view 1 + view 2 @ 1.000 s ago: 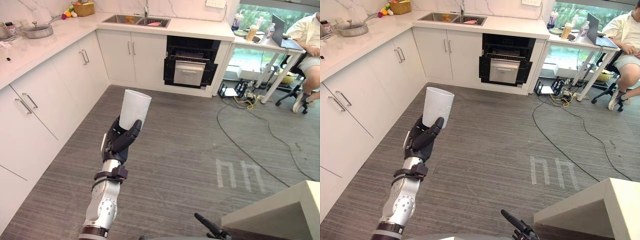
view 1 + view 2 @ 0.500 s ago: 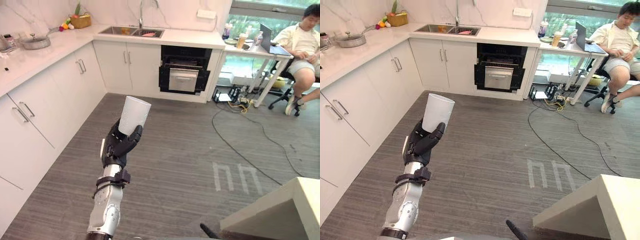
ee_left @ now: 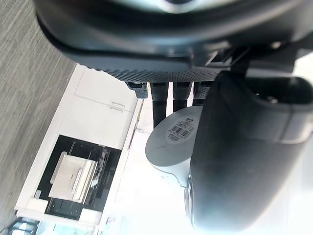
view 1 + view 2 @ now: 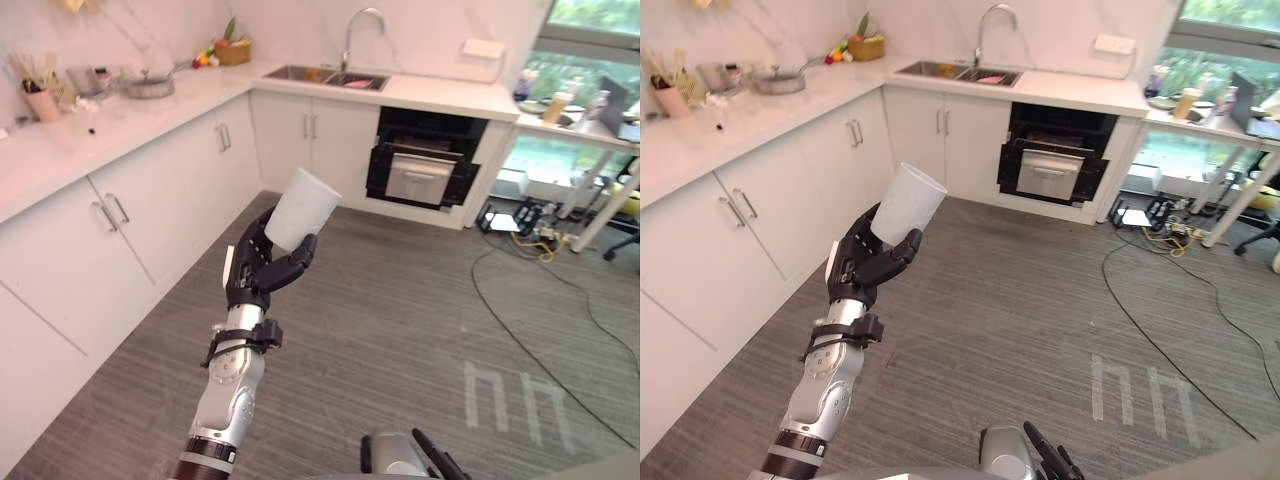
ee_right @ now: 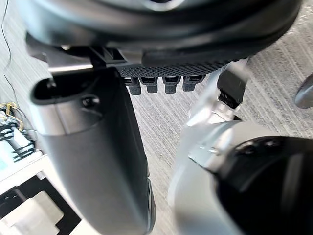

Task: Walk over to the sink, pick up the cup, carry it to the dishwasher, place the cup inside the dishwasher, then close the dishwasher door

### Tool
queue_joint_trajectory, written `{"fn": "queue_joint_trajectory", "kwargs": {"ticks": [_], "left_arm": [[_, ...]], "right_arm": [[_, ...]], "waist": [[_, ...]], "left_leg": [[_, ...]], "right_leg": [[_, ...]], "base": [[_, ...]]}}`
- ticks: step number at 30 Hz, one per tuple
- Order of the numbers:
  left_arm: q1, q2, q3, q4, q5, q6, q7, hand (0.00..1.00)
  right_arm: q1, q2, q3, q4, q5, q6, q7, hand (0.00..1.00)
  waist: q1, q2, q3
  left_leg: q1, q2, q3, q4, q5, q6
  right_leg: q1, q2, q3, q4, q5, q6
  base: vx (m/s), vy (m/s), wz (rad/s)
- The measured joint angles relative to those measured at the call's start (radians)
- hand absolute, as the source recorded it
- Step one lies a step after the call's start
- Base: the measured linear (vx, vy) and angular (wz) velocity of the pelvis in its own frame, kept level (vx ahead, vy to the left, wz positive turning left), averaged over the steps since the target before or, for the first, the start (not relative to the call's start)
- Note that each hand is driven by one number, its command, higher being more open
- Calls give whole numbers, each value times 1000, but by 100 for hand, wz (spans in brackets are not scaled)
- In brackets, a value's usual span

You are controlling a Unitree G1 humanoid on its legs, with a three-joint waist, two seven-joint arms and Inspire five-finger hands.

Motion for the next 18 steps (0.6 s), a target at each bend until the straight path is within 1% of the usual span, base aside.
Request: {"fn": "queue_joint_trajectory", "kwargs": {"ticks": [1,2,3,4,5,6,7,8,9,10,11,12,13,14,15,16,17,18], "left_arm": [[1,-1,-1,0,-1,21,2,0],[5,-4,-2,0,-2,33,2,0],[17,-14,-10,0,-3,48,-1,0],[24,-26,-14,-1,-3,50,-5,0],[42,-42,-13,-9,-3,51,-11,0],[58,-51,-15,-10,-3,50,-17,0],[70,-56,-15,-10,-3,50,-24,0],[96,-76,-16,-11,-2,50,-33,0],[122,-90,-13,-28,-1,48,-35,0],[139,-93,-11,-43,-1,44,-36,0],[171,-96,-4,-69,-2,26,-40,0],[195,-93,17,-88,-5,7,-47,0],[200,-94,26,-90,-15,-4,-49,0],[201,-94,47,-90,-43,-20,-49,0],[202,-94,64,-90,-63,-28,-50,0],[205,-94,93,-90,-82,-44,-51,0],[206,-94,108,-90,-81,-53,-54,0],[209,-95,128,-91,-79,-64,-65,0]], "right_arm": [[8,1,3,-17,-2,1,-8,100],[15,1,5,-27,-3,1,-9,100],[26,-3,7,-43,-3,1,-11,100],[26,-4,10,-55,-3,4,-17,100],[27,5,18,-85,-3,5,-31,100],[25,23,32,-123,-3,5,-37,100],[28,32,36,-144,-4,5,-40,100],[37,36,51,-179,-4,3,-46,100],[44,36,64,-198,-4,-9,-46,100],[49,35,70,-207,-6,-18,-45,100],[63,34,84,-230,-24,-41,-46,100],[80,27,106,-247,-49,-69,-48,100],[84,23,114,-253,-53,-81,-51,100],[77,12,121,-260,-51,-105,-56,100],[66,0,129,-267,-47,-123,-57,100],[38,-22,151,-296,-38,-139,-58,100],[23,-27,161,-314,-38,-146,-58,100],[-6,-37,174,-342,-38,-161,-65,100]], "waist": [[2,-4,0],[-3,2,3],[-6,30,1],[-5,56,-2],[-3,74,-10],[-4,71,-12],[-4,67,-12],[-5,70,-11],[-1,73,-9],[-1,75,-10],[10,86,-12],[24,90,-8],[28,94,-10],[35,92,-8],[46,87,-5],[56,85,-4],[55,85,-4],[56,80,-1]], "left_leg": [[31,0,-7,15,-31,-40],[49,7,-17,29,-57,-52],[82,39,-23,34,-93,-69],[97,60,-19,31,-104,-81],[114,86,-2,32,-89,-94],[102,98,25,92,-64,-95],[90,103,37,137,-49,-96],[46,130,47,269,-18,-120],[-31,167,52,451,55,-139],[-78,189,52,545,117,-141],[-154,253,78,704,305,-135],[-215,313,94,845,395,-110],[-254,330,93,915,353,-93],[-328,335,94,995,250,-60],[-371,320,101,988,187,-56],[-423,284,128,860,96,-65],[-439,262,134,771,66,-71],[-446,206,133,541,51,-83]], "right_leg": [[13,-2,-1,-83,53,-10],[25,-1,-12,-66,108,-20],[28,19,-35,-12,155,-62],[21,39,-44,29,127,-69],[3,64,-49,89,62,-90],[8,67,-56,122,25,-93],[15,69,-60,129,10,-93],[47,84,-67,122,-25,-106],[85,106,-70,100,-47,-121],[107,121,-69,84,-56,-129],[167,162,-61,31,-73,-158],[242,198,-41,-27,-80,-179],[271,213,-34,-47,-85,-189],[322,225,-12,-74,-98,-210],[354,226,10,-92,-105,-212],[395,222,54,-114,-111,-207],[409,217,66,-115,-110,-196],[429,196,72,-113,-102,-172]], "base": [[421,-242,25],[486,-264,28],[414,-208,22],[610,-279,3],[553,-282,-11],[448,-234,-12],[408,-291,-3],[413,-273,-3],[490,-307,-5],[412,-199,-20],[448,-161,-37],[461,-150,-43],[470,-130,-46],[452,-115,-48],[545,-117,-86],[458,-63,-83],[481,-11,-88],[392,24,-53]]}}
